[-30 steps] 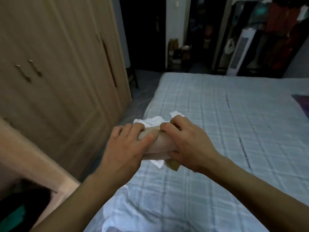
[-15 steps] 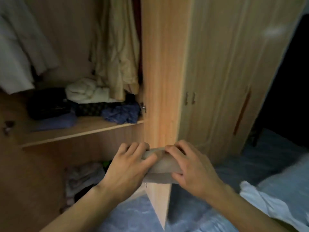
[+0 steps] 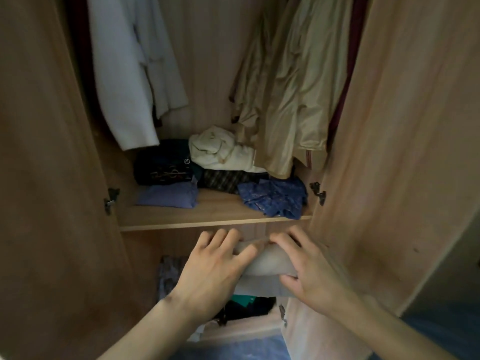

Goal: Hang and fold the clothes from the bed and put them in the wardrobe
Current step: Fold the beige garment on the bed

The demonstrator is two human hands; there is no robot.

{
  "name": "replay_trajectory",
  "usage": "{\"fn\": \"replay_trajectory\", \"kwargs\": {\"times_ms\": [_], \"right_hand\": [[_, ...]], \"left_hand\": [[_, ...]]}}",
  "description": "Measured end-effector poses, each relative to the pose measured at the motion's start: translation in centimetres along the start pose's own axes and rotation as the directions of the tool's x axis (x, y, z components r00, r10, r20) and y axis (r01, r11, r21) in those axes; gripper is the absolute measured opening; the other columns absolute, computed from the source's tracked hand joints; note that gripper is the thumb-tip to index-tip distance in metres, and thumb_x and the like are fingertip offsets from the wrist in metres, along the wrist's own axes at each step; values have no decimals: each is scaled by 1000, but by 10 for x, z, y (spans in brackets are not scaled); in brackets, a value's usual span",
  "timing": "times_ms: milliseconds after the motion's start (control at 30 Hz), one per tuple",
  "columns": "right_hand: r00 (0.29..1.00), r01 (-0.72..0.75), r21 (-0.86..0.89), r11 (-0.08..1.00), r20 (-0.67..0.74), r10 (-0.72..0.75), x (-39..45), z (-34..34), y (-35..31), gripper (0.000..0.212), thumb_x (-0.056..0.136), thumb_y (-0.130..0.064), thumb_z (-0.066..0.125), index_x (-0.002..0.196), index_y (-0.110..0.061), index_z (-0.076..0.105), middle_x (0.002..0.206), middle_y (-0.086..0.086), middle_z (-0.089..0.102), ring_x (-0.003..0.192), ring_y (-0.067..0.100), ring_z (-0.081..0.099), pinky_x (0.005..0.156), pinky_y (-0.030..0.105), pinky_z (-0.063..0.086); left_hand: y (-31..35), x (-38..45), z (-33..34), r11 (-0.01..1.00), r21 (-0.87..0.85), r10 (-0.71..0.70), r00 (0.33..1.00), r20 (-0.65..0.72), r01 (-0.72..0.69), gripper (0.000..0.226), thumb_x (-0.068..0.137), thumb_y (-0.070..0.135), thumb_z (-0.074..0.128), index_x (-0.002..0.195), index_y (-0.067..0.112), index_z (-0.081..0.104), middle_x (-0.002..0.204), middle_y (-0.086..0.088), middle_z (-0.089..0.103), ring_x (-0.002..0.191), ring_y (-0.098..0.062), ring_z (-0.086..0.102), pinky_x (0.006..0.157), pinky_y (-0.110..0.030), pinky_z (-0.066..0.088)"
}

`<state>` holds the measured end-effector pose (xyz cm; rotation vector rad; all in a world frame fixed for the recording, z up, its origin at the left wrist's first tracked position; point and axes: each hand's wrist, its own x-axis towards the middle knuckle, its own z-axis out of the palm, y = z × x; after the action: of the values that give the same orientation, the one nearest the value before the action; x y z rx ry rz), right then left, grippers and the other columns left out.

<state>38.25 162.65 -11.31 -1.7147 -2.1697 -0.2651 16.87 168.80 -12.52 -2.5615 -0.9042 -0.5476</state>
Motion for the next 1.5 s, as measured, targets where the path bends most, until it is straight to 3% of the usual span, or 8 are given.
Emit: {"fn": "replay_trajectory", "kwargs": {"times_ms": [233,567,700,900,1100,1233,1333,1500], "right_hand": [[991,130,16,991,-3,-130,103,57,40,65,65,-28,70,124,-32,43,112,-4,47,91,19,55,63,30,46],[968,247,91,965,15,-249,231,123,108,66,71,-28,77,127,-25,43,115,1,50,98,25,55,75,39,52],[960,265,134,955,53,-274,273,156,130,61,77,-27,74,126,-28,38,118,0,50,102,23,56,74,36,49],[947,225,180,957,189,-258,341,208,150,52,84,-34,67,128,-29,39,119,-3,48,103,19,53,74,35,45],[871,-54,343,938,475,-123,411,265,175,56,79,-49,70,126,-36,42,122,-5,53,109,15,54,91,40,49],[965,-25,138,990,264,-12,424,299,178,55,81,-37,67,132,-25,49,121,4,54,111,26,49,91,42,43],[992,26,165,986,122,-46,412,321,168,47,81,-28,60,126,-14,58,118,12,59,108,32,55,92,38,42],[993,-22,176,984,117,1,396,355,163,55,97,-51,37,142,-20,44,143,16,50,128,32,46,105,42,38]], "left_hand": [[-67,45,61,991,57,-123,989,79,119,90,55,35,81,136,29,42,108,-4,53,89,-29,55,71,-42,44],[-136,123,134,963,148,-231,973,8,227,65,70,17,61,132,25,46,100,-7,54,85,-33,53,69,-42,38],[-167,144,172,959,98,-277,953,120,267,76,56,13,76,127,26,53,102,-4,55,89,-31,56,72,-40,34],[-238,171,236,969,-84,-207,953,220,230,56,75,33,69,126,34,47,102,4,59,86,-21,62,75,-30,33],[-307,209,291,922,-296,-137,925,355,251,51,94,39,57,140,38,35,135,4,46,123,-22,45,96,-40,36],[-321,223,339,961,-127,-196,932,305,244,50,83,31,58,132,27,51,125,-1,58,110,-27,57,93,-40,41],[-309,223,360,937,-153,-260,918,301,315,51,81,38,41,120,17,67,120,-7,68,108,-30,64,97,-41,44],[-298,201,384,924,-253,-226,942,247,288,53,99,49,35,141,18,46,142,-11,53,127,-26,43,106,-38,28]]}}
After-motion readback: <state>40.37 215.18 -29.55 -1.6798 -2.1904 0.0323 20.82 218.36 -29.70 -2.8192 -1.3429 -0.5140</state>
